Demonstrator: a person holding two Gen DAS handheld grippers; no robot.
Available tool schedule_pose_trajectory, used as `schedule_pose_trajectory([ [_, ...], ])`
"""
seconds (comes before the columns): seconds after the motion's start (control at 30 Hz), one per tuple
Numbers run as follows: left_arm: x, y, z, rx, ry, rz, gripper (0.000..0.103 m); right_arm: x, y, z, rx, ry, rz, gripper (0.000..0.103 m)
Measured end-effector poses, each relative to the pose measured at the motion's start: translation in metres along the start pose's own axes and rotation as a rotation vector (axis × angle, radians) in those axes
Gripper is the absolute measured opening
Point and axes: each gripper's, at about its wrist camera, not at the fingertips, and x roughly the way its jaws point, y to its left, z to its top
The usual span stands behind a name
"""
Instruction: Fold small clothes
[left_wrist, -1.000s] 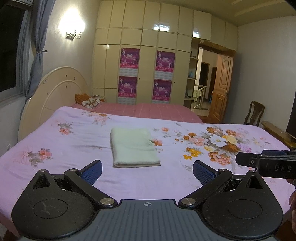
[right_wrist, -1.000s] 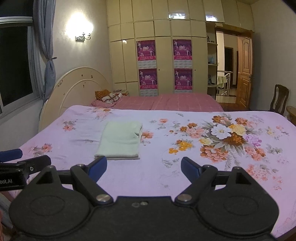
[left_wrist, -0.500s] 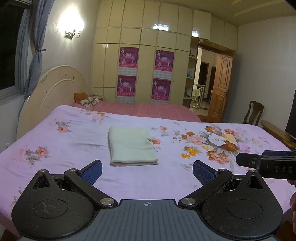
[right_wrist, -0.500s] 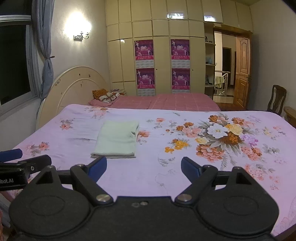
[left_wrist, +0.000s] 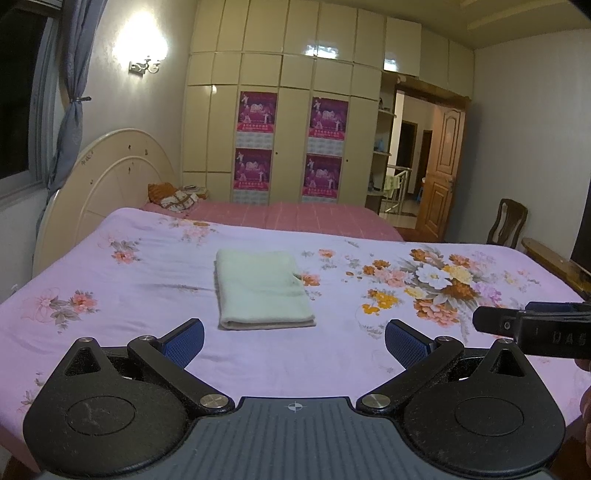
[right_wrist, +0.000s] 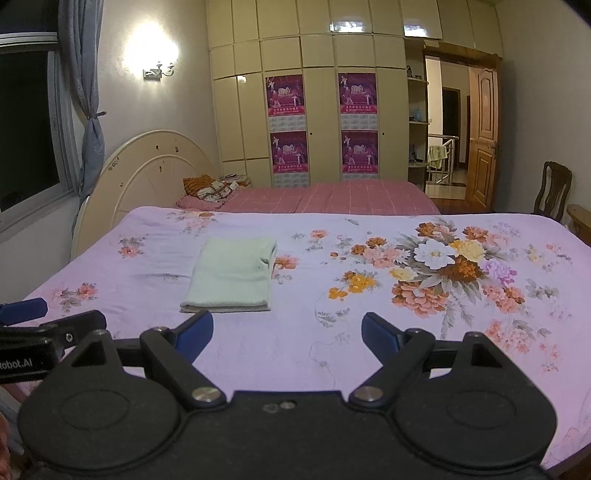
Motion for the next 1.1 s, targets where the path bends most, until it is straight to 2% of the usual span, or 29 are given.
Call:
schedule_pose_trajectory([
  [1.1, 0.0054, 0.0046, 0.0009, 0.011, 0.000, 0.024, 0.103, 0.0014, 0.0013, 0.0006, -0.002, 0.000, 0.001, 0.087],
])
